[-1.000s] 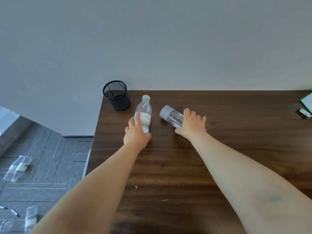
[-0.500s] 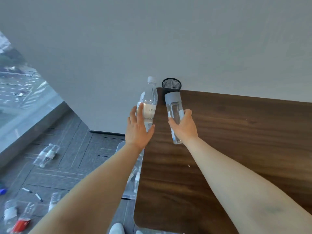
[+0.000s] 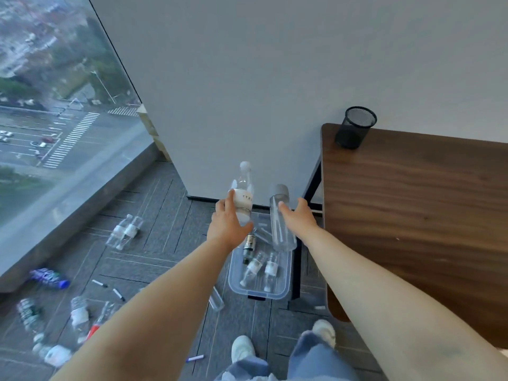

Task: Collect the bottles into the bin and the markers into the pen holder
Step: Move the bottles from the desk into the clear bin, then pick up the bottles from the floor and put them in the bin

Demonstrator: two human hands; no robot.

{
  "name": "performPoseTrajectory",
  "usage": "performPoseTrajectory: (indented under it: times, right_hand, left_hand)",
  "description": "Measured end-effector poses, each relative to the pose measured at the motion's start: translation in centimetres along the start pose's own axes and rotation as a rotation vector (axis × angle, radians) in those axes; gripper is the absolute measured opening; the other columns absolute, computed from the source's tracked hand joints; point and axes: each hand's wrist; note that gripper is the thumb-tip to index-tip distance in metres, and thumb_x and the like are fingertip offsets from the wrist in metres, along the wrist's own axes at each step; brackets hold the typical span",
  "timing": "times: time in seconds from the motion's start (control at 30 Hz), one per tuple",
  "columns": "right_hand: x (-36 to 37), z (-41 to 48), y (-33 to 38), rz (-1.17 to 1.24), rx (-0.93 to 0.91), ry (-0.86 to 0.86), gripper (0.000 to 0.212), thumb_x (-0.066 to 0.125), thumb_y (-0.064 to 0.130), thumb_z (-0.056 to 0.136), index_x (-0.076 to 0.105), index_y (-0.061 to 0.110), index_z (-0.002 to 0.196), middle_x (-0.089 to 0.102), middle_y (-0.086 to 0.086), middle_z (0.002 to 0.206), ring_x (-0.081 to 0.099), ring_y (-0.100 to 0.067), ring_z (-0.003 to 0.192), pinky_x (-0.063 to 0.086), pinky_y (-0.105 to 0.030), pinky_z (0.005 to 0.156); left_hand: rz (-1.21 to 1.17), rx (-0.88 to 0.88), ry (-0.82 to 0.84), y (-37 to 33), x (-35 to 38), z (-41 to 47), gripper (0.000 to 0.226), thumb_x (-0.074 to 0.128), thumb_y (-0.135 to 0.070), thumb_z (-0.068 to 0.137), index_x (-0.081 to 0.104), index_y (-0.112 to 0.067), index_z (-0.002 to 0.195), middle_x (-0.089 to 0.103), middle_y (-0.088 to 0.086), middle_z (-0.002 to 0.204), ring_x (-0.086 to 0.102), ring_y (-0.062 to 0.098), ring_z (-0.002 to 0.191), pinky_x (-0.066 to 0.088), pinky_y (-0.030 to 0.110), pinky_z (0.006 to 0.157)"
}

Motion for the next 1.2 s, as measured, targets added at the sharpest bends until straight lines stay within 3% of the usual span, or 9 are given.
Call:
performPoseTrajectory:
  times: [0.17,0.27,0.33,0.5,0.6,0.73,0.8,0.97,1.2]
  right_hand:
    - [1.0,-0.9,0.9,-0.017,-0.049,-0.07,0.065,0.047,0.032,0.095,0.016,0.011,0.148,0.034,-0.011,0.149,0.043,-0.029,0.13,0.039,-0.033,0.097]
    - [1.0,-1.3,0.7,-0.035,-0.032,-0.02,0.062,0.049,0.026,0.094,0.02,0.012,0.147,0.057,-0.009,0.12,0.058,-0.02,0.093,0.043,-0.026,0.073]
    - [0.9,-1.6,0.2,-0.048,-0.006,-0.02,0.059,0.05,0.024,0.092,0.025,0.013,0.144,0.06,-0.006,0.1,0.053,-0.014,0.075,0.041,-0.025,0.061]
    - [0.0,-2.1,-1.1,-0.083,0.034,-0.034,0.053,0.051,0.023,0.092,0.031,0.015,0.141,0.062,-0.01,0.117,0.061,-0.027,0.102,0.048,-0.036,0.087]
    - [-0.1,-2.0,-1.3,-0.075,0.039,-0.02,0.048,0.05,0.023,0.093,0.036,0.015,0.138,0.063,-0.011,0.115,0.062,-0.027,0.104,0.049,-0.035,0.084]
    - [1.1,-2.0,-1.5,-0.126,0.018,0.042,0.036,0.049,0.022,0.093,0.047,0.013,0.128,0.063,-0.012,0.115,0.064,-0.024,0.09,0.048,-0.027,0.068]
    - [2.1,-2.0,-1.6,-0.16,0.008,0.087,0.031,0.049,0.021,0.093,0.051,0.012,0.123,0.064,-0.012,0.113,0.065,-0.025,0.09,0.049,-0.029,0.072]
    - [5.2,-1.6,-1.6,-0.236,-0.04,0.221,0.026,0.052,0.022,0.091,0.055,0.013,0.116,0.062,-0.009,0.12,0.063,-0.023,0.099,0.048,-0.031,0.083]
    - [11.5,-2.3,-1.1,-0.427,-0.166,0.475,0.019,0.052,0.02,0.091,0.056,0.014,0.108,0.062,-0.006,0.109,0.063,-0.023,0.098,0.05,-0.035,0.087]
  left_hand:
    - [-0.045,0.02,0.076,1.0,0.2,0.0,0.095,0.066,-0.036,0.082,0.0,-0.024,0.149,0.022,0.01,0.147,0.041,0.032,0.127,0.043,0.044,0.099]
    - [-0.056,0.004,0.15,1.0,1.1,-0.3,0.096,0.066,-0.036,0.083,-0.002,-0.024,0.149,0.023,0.011,0.146,0.042,0.033,0.126,0.041,0.043,0.099]
    - [-0.09,-0.004,0.203,0.8,1.7,-0.3,0.094,0.063,-0.04,0.084,-0.004,-0.026,0.149,0.018,0.012,0.15,0.038,0.035,0.13,0.038,0.044,0.103]
    - [-0.049,-0.106,0.319,0.8,2.5,0.2,0.083,0.036,-0.06,0.09,-0.017,-0.031,0.147,-0.014,0.004,0.159,-0.005,0.038,0.145,0.007,0.054,0.116]
    - [-0.098,-0.105,0.278,1.7,2.6,0.2,0.077,0.038,-0.052,0.094,-0.007,-0.024,0.15,-0.002,0.01,0.159,0.008,0.038,0.145,0.017,0.051,0.115]
    - [-0.051,-0.094,0.255,3.2,2.5,-0.4,0.056,0.043,-0.034,0.095,0.027,-0.011,0.144,0.038,0.015,0.145,0.042,0.031,0.13,0.037,0.041,0.103]
    - [-0.052,-0.113,0.261,4.0,2.3,-1.1,0.046,0.042,-0.029,0.095,0.04,-0.009,0.137,0.053,0.013,0.134,0.052,0.029,0.119,0.043,0.037,0.096]
    - [-0.128,-0.243,0.181,7.2,1.9,-3.3,0.035,0.044,-0.024,0.095,0.051,-0.01,0.126,0.06,0.011,0.125,0.06,0.027,0.105,0.049,0.034,0.087]
    - [-0.23,-0.509,-0.059,12.6,1.2,-8.7,0.027,0.043,-0.021,0.093,0.06,-0.009,0.11,0.065,0.01,0.11,0.058,0.025,0.093,0.045,0.033,0.078]
Point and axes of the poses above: each hand's wrist, its own z-axis towards the middle knuckle, its own x-axis out of the palm, y = z × x
